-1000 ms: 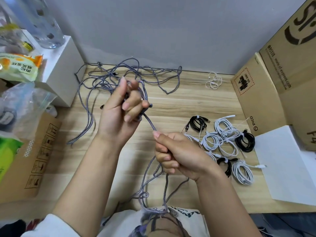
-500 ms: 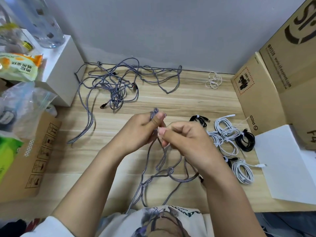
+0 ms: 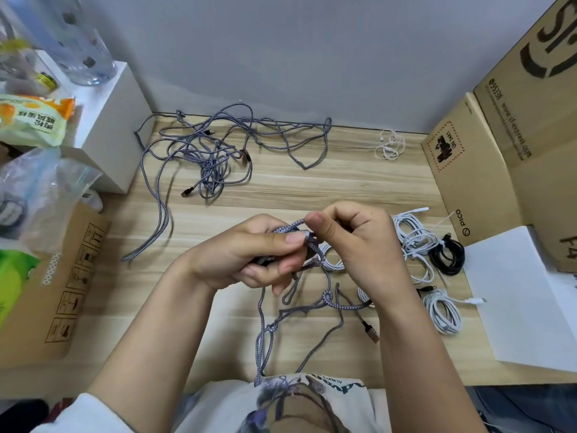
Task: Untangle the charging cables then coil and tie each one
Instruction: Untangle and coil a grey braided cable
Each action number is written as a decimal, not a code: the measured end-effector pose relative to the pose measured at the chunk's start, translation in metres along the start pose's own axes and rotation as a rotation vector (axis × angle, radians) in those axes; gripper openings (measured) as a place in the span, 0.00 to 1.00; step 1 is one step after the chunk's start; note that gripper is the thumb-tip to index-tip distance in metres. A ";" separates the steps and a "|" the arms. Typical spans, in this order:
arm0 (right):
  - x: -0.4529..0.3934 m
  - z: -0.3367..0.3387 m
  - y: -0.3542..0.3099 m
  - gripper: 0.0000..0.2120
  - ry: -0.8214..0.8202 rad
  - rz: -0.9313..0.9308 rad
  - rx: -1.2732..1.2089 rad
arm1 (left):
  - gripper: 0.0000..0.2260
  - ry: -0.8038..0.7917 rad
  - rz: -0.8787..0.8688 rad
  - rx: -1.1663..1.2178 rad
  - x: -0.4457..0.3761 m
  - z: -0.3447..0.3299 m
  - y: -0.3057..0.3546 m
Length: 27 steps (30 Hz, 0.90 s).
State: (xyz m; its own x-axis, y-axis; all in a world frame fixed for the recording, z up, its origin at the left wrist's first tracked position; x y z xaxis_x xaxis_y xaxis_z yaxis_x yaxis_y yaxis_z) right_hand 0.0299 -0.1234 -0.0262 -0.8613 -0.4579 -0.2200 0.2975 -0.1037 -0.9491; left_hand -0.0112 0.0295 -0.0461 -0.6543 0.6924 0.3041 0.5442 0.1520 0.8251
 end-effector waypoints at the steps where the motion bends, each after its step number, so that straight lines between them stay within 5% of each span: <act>1: -0.001 0.000 0.000 0.21 -0.015 0.020 0.030 | 0.15 -0.021 -0.012 0.034 -0.001 0.000 0.000; 4: 0.000 0.001 0.001 0.23 -0.039 0.046 0.160 | 0.14 -0.030 -0.034 0.062 -0.003 0.001 -0.001; 9: 0.003 0.006 0.002 0.11 -0.009 0.081 0.187 | 0.13 -0.028 -0.086 0.183 -0.003 -0.001 -0.002; 14: 0.000 0.006 0.004 0.01 -0.009 0.045 0.045 | 0.12 -0.421 -0.269 0.492 -0.003 -0.004 0.005; 16: 0.000 0.005 0.009 0.05 -0.043 -0.019 0.061 | 0.11 -0.437 -0.362 0.686 -0.004 -0.008 0.008; 19: 0.004 -0.002 0.012 0.12 -0.092 -0.143 -0.156 | 0.13 -0.367 -0.477 0.955 -0.006 -0.008 0.009; 22: 0.008 -0.007 0.009 0.12 -0.138 -0.312 -0.477 | 0.11 -0.134 -0.546 1.008 -0.009 0.001 0.012; 27: 0.018 -0.011 0.010 0.11 -0.396 -0.478 -0.468 | 0.07 0.241 -0.753 0.891 -0.012 0.010 0.014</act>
State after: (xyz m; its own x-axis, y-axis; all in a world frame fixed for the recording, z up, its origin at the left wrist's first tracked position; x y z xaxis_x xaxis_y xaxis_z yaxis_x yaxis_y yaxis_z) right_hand 0.0126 -0.1231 -0.0417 -0.6146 -0.7480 0.2504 -0.3500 -0.0259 -0.9364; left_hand 0.0092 0.0302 -0.0429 -0.9955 0.0829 0.0455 0.0915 0.9660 0.2417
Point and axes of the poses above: each hand's wrist, its own x-axis away from the middle knuckle, its own z-axis out of the back of the hand, y = z × x, the point moved 1 cm from there along -x, towards the middle knuckle, and after that the axes turned 13 degrees about z, right-handed, at the moved point
